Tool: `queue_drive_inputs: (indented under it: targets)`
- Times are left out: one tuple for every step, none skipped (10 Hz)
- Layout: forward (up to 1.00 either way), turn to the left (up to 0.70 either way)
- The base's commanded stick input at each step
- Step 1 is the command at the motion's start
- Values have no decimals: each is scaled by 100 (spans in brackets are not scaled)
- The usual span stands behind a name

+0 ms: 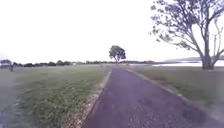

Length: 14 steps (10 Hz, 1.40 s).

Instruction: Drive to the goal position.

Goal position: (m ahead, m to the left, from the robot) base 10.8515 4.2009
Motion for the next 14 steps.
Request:
queue_drive_inputs:
  targets:
    - [70, -14]
    - [70, -14]
    - [70, -14]
    - [70, -14]
    - [70, -14]
    - [70, -14]
    - [70, -9]
    - [70, -2]
    - [70, 0]
    - [70, 0]
    - [70, 0]
    - [70, 0]
    - [70, 0]
    - [70, 0]
